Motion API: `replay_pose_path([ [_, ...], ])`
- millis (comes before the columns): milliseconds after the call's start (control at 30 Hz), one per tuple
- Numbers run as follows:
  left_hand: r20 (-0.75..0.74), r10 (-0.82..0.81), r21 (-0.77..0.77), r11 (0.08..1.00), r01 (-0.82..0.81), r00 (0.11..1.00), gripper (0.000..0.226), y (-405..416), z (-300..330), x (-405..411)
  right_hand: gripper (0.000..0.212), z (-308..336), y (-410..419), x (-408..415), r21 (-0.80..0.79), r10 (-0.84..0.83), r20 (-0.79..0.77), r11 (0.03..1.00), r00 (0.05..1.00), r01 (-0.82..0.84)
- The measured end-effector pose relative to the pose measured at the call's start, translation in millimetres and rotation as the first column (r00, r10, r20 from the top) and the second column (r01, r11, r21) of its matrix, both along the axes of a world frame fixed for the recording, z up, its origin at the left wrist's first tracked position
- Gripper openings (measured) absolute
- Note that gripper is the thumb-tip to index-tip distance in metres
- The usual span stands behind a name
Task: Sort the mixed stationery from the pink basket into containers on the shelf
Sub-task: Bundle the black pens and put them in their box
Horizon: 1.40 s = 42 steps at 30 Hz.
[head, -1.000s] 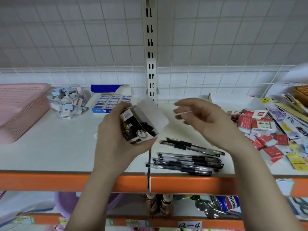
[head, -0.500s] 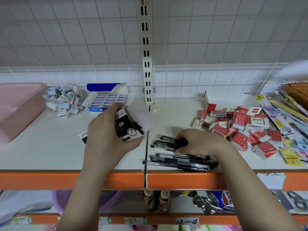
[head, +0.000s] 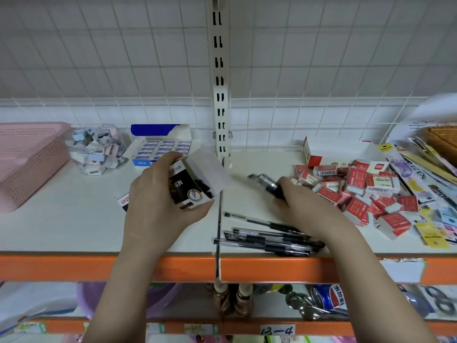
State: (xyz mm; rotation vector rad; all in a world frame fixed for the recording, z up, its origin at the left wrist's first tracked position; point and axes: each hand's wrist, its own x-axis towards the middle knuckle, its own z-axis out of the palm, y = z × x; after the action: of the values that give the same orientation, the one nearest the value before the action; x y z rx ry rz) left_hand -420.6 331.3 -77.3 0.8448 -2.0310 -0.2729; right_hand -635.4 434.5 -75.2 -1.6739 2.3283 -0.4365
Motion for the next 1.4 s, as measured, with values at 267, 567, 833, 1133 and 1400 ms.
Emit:
replay_pose_path([
  [267,-0.033,-0.045,0.073,0.996,0.048,0.998,0.076,-4,-4,-2,0.018,13,17,-6,0.274,-0.034,0.104,0.962,0.994,0.005],
  [567,0.018,-0.009,0.024,1.0,0.008,1.0,0.079,-5,-4,-8,0.024,5,18,-9,0.048,-0.011,0.219,0.999,0.976,0.0],
  [833,-0.002,0.056,-0.015,0.998,-0.056,0.998,0.075,-13,-9,-8,0.015,43,28,5,-0.551,0.15,0.713,0.723,0.685,0.416],
  [1133,-0.063,-0.048,0.029,0.998,0.049,0.997,0.071,2,-3,-18,0.024,46,24,28,-0.532,0.192,0.491,0.838,0.85,0.118],
  [1400,-0.071,-0.063,0.029,0.997,0.066,0.995,0.06,16,3,-32,0.01,50,11,51,-0.687,0.285,0.519,0.7,0.806,0.195],
])
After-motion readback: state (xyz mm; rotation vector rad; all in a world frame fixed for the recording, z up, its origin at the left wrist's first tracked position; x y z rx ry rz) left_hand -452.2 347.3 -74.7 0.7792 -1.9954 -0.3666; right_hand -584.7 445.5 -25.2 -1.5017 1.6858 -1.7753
